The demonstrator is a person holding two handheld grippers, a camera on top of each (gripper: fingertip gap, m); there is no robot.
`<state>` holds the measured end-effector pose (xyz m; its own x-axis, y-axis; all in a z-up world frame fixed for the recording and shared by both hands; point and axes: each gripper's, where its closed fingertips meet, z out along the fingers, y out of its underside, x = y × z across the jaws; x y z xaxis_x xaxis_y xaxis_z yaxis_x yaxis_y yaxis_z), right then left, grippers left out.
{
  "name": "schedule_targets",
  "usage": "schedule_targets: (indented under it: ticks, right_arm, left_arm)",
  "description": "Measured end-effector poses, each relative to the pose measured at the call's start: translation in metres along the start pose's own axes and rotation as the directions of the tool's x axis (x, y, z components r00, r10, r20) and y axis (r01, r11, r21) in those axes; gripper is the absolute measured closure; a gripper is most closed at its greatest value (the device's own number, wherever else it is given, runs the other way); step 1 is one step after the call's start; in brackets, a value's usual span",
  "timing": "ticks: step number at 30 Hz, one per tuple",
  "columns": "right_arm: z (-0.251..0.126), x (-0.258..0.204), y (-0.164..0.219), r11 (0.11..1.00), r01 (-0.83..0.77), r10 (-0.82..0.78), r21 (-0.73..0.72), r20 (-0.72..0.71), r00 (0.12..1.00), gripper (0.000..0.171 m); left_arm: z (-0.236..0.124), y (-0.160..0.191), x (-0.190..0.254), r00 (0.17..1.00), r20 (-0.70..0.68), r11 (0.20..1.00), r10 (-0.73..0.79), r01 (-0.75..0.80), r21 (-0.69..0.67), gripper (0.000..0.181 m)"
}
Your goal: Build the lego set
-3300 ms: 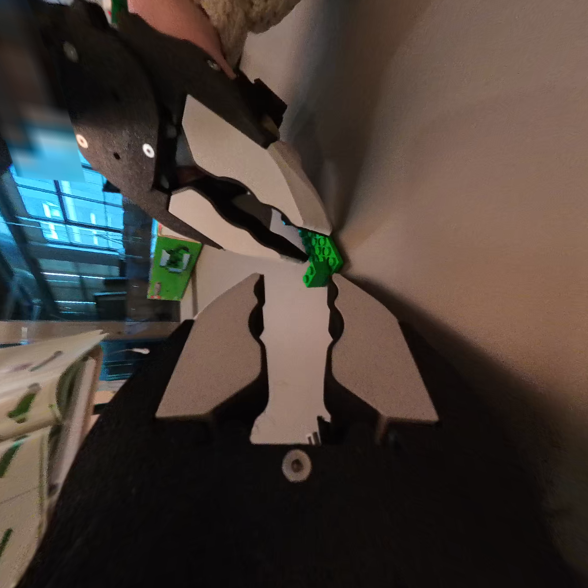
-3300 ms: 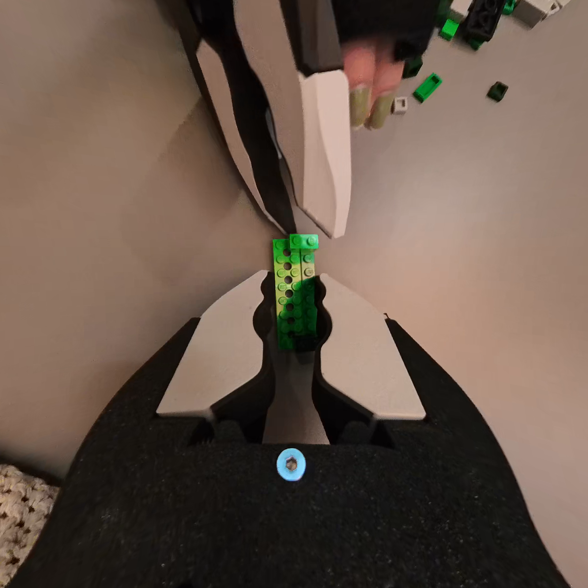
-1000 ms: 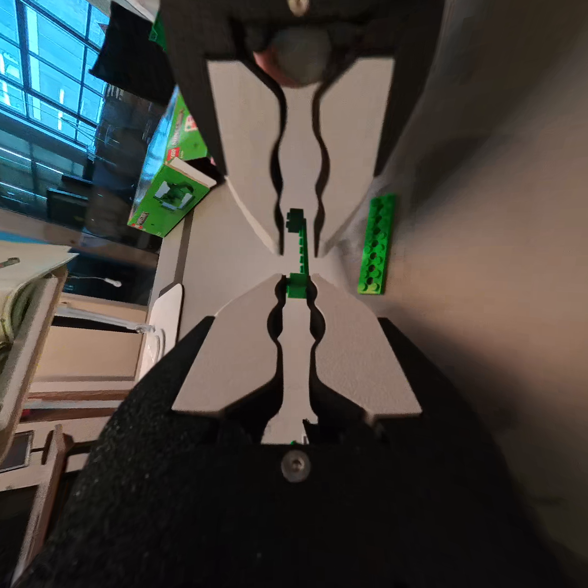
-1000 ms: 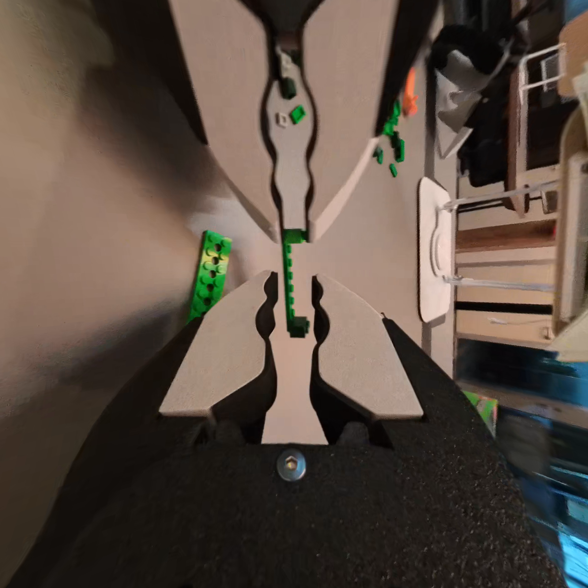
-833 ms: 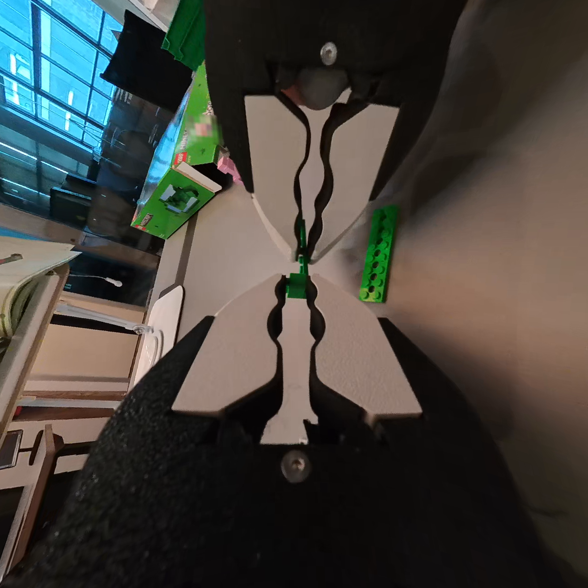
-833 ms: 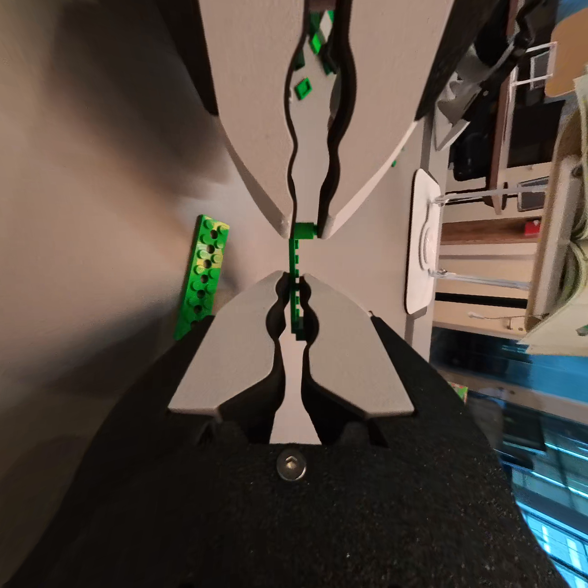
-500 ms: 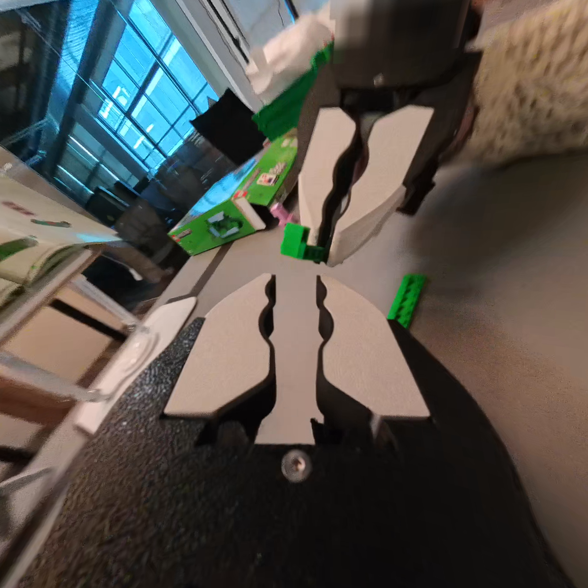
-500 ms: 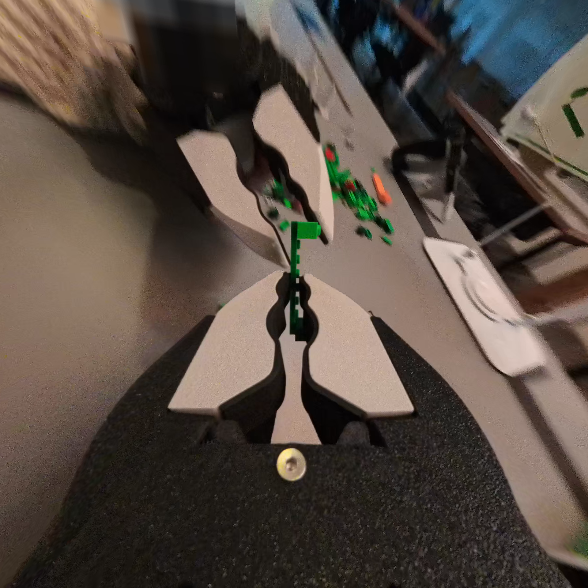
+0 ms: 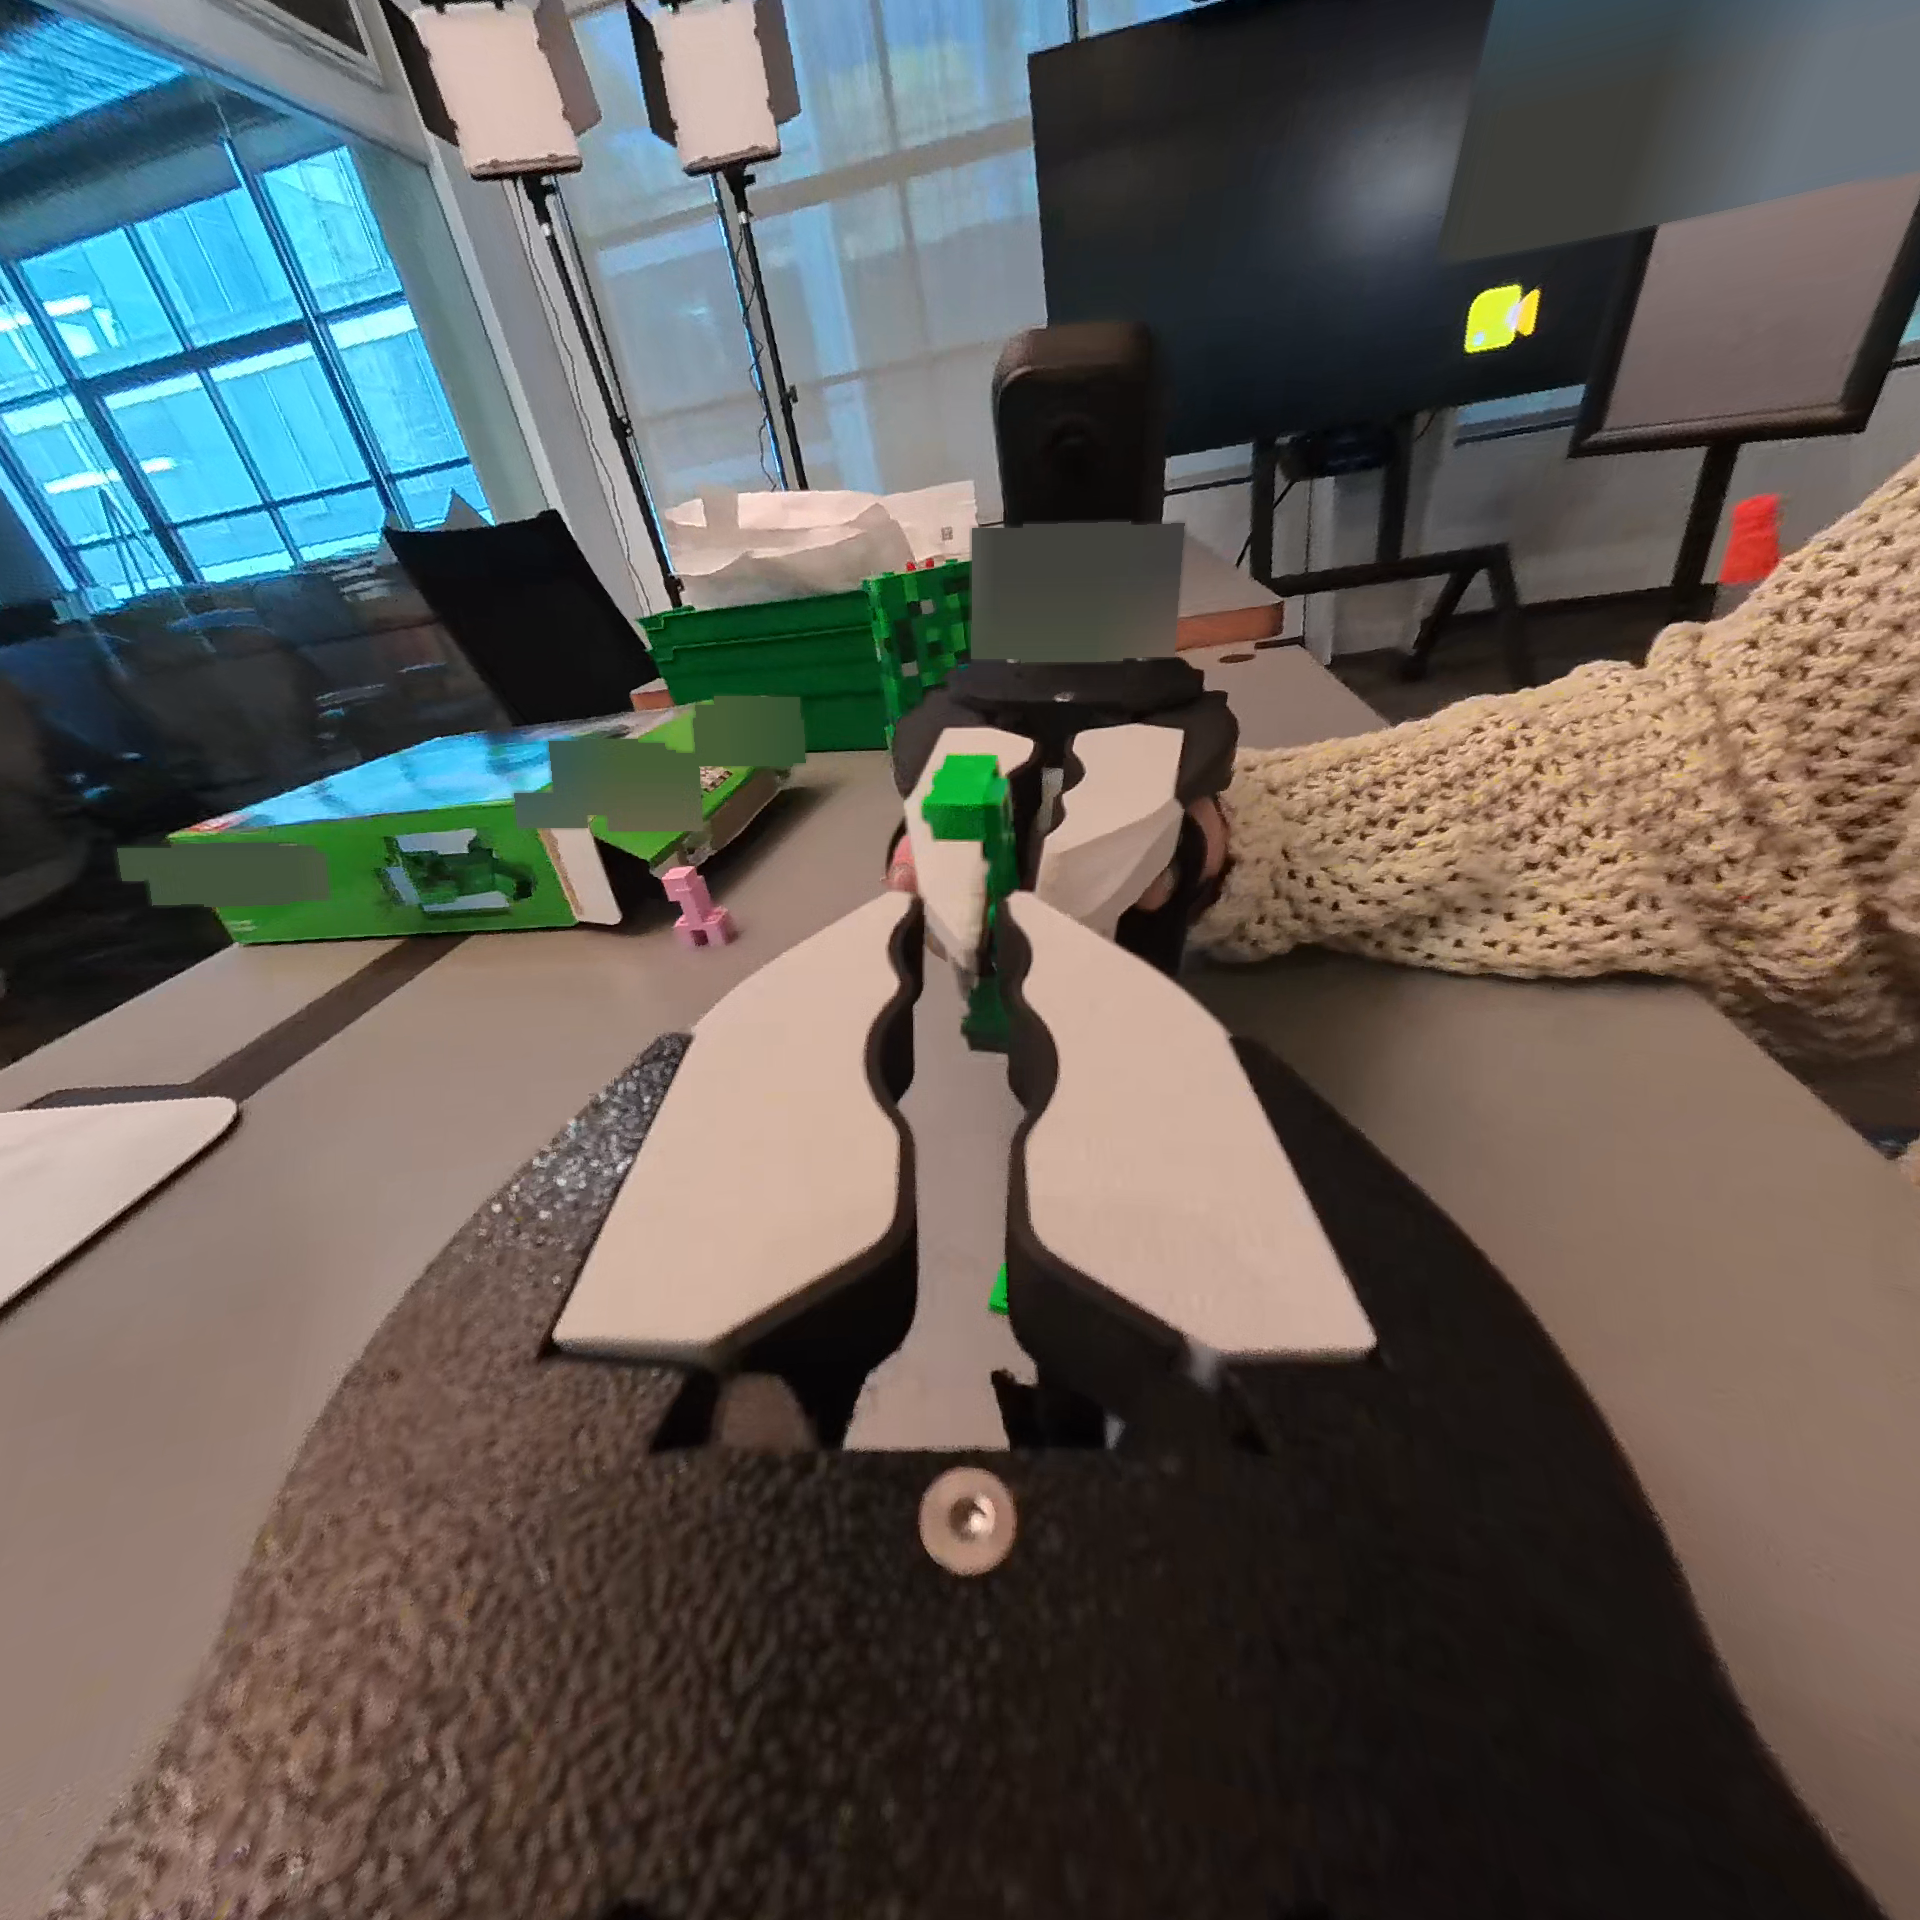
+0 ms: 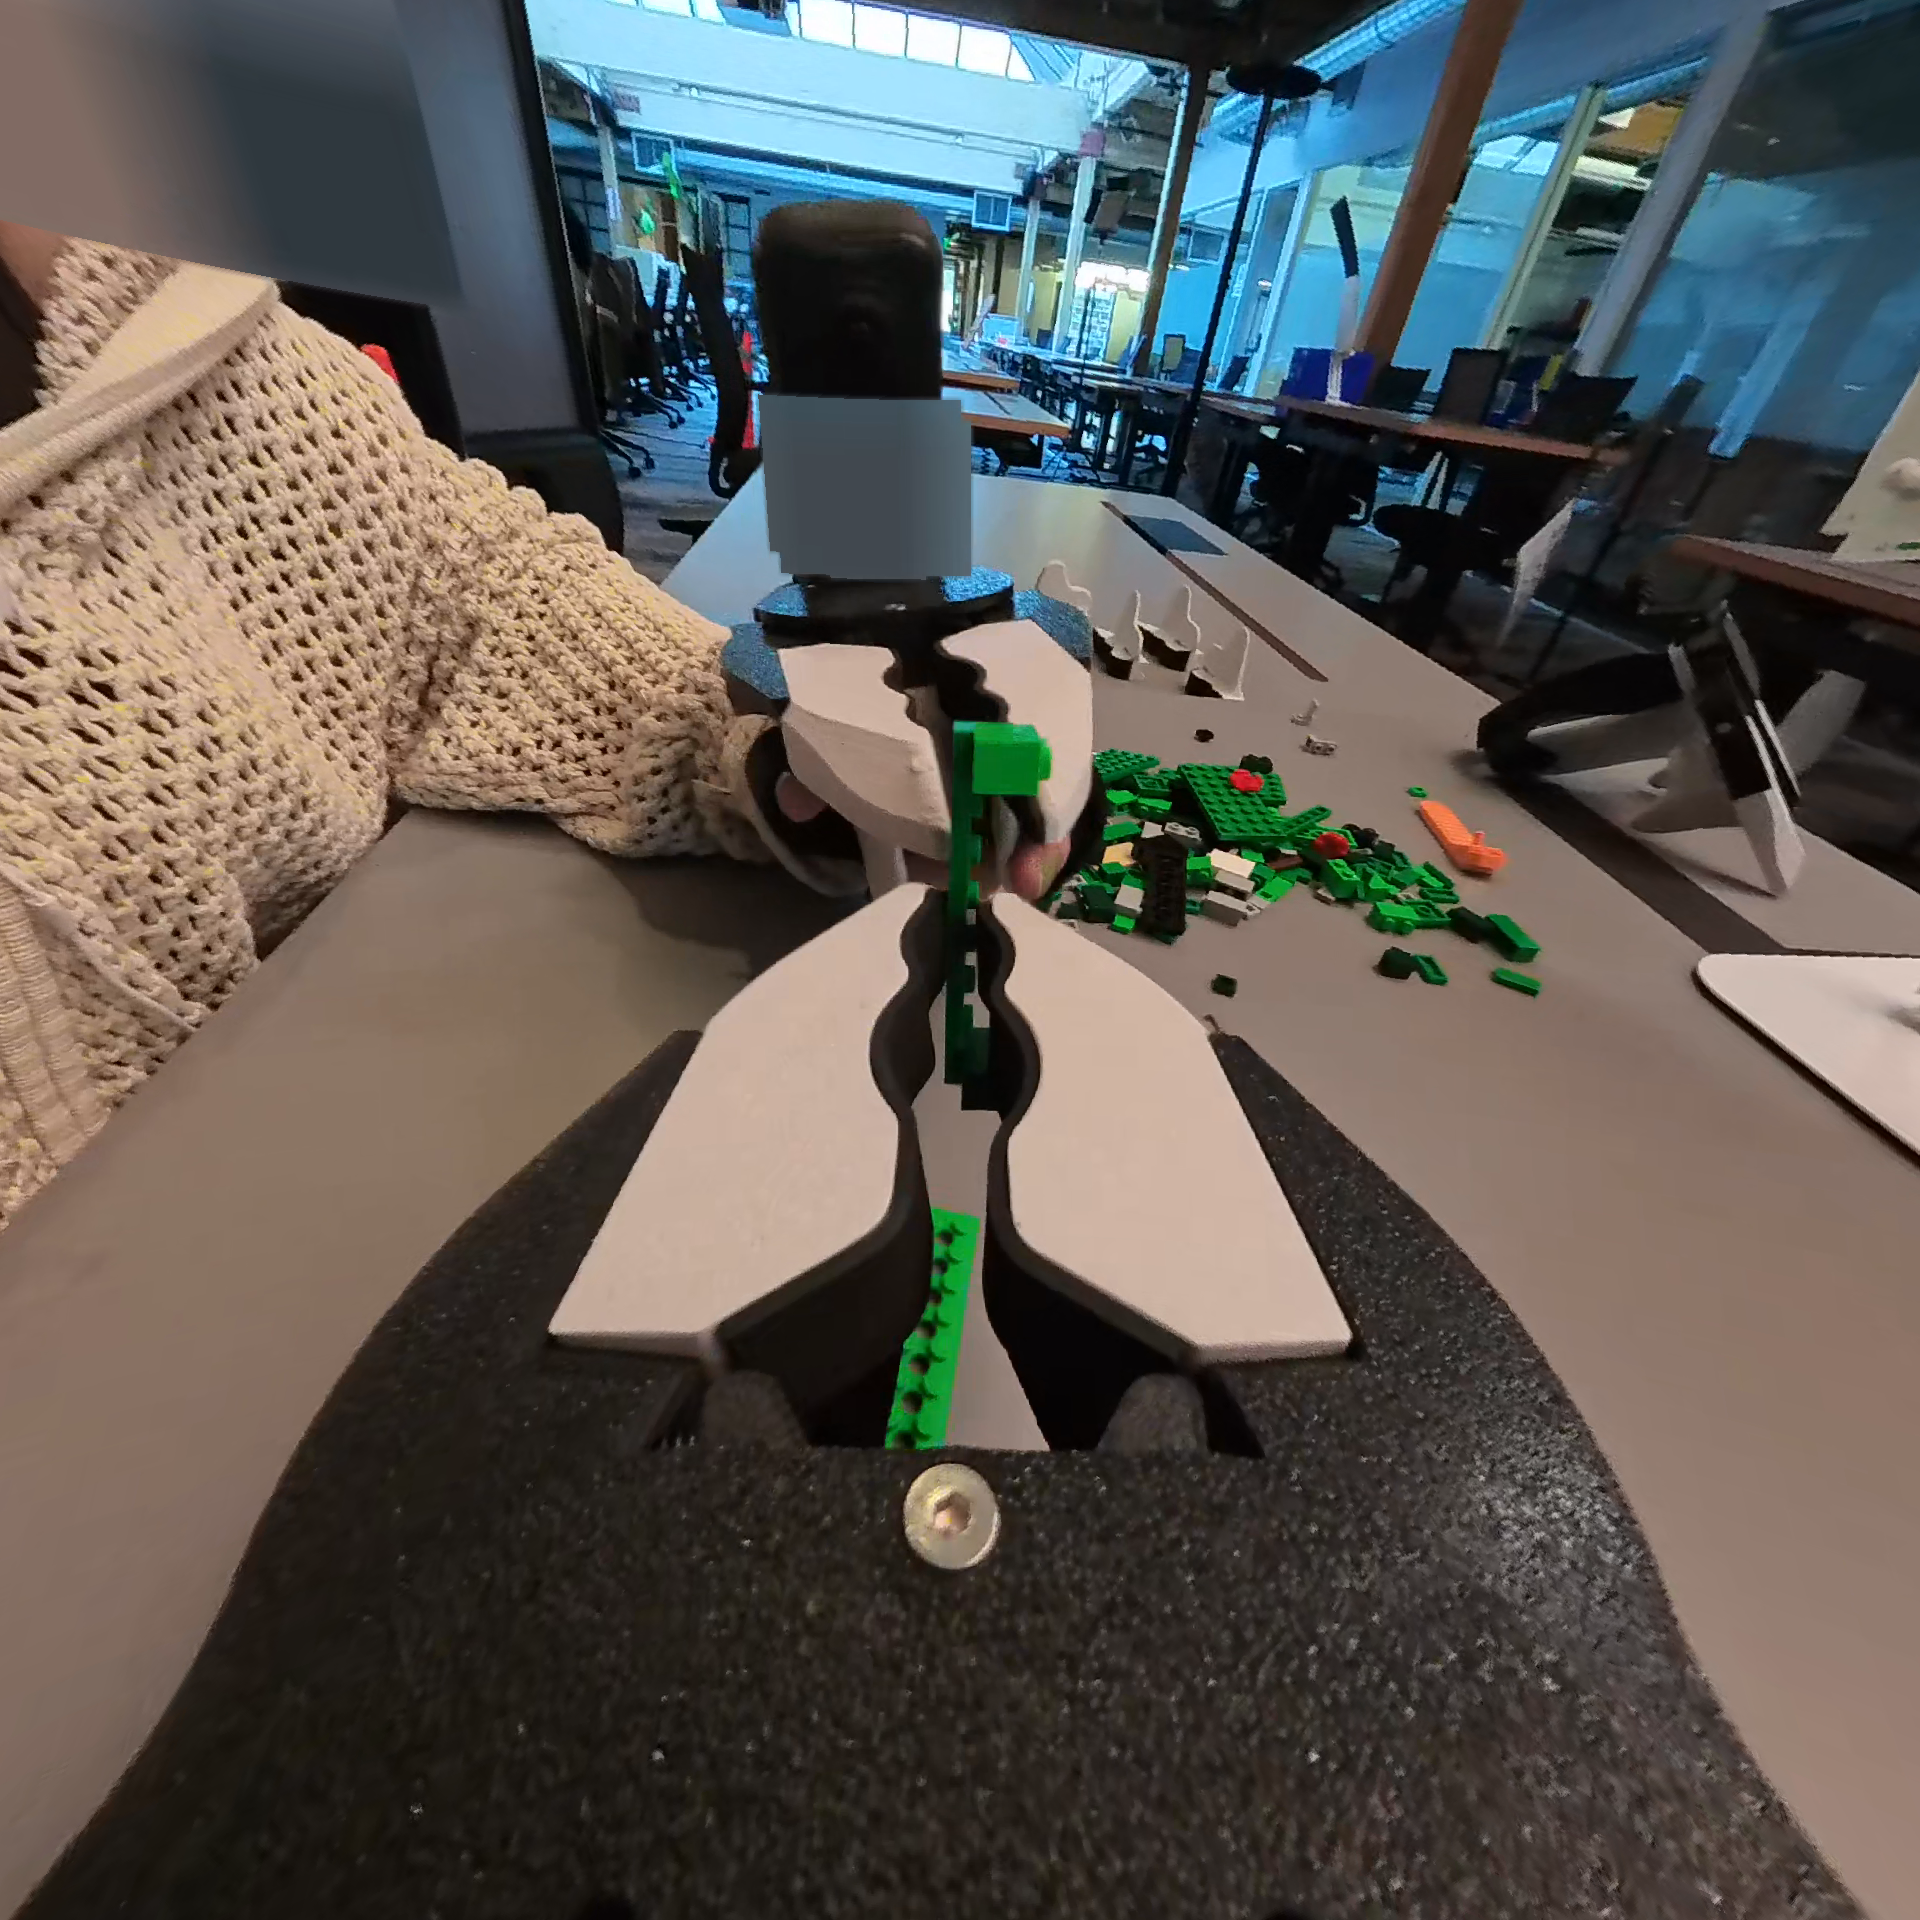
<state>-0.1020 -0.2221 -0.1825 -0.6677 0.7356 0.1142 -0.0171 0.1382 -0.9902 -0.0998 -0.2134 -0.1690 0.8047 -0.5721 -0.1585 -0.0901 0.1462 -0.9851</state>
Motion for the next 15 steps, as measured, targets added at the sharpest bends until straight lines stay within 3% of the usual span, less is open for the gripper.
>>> schedule_targets:
  ticks: [8,15]
  right_arm:
    - [0.002,-0.003,0.006,0.999,-0.031,0.032,-0.028,0.033,0.999,0.166]
    - [0.0,0.0,0.002,0.999,-0.038,0.038,-0.006,0.017,0.999,0.166]
  left_arm:
    - [0.001,0.003,0.01,0.999,-0.053,1.0,0.006,-0.006,-0.012,0.181]
    - [-0.001,0.012,0.01,0.995,-0.085,0.996,-0.043,0.037,-0.076,0.163]
